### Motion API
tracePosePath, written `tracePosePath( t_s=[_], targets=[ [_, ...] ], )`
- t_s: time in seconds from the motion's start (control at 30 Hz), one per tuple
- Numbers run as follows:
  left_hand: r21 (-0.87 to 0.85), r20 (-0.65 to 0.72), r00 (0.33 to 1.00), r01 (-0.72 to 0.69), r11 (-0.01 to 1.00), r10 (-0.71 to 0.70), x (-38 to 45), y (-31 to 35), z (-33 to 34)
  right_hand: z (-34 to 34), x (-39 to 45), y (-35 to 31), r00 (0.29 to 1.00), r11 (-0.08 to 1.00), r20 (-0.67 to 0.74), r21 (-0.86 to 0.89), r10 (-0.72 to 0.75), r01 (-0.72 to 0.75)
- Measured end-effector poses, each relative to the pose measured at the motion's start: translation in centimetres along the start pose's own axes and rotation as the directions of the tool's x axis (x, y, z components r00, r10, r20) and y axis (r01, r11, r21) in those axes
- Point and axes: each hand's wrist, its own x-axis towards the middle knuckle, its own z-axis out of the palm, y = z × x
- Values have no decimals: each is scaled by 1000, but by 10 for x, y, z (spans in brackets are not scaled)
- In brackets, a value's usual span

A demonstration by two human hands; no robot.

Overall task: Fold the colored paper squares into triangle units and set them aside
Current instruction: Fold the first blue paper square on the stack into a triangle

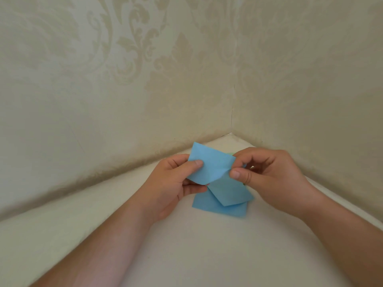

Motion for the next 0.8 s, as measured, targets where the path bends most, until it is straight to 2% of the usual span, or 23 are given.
tracePosePath(
  t_s=[0.2,0.4,0.53,0.8],
  targets=[
    [60,26,999,-40,997,39,-3,0,2,2,1,-5,994,990,-1,92,105,-104],
    [87,103,992,-79,993,70,-5,-1,5,2,5,-4,975,975,-142,167,173,-148],
    [140,152,986,-87,986,66,-7,-5,5,2,7,-1,966,969,-170,183,196,-165],
    [296,65,950,-309,904,304,-11,-5,12,6,5,-5,968,972,-130,123,216,-201]
  ],
)
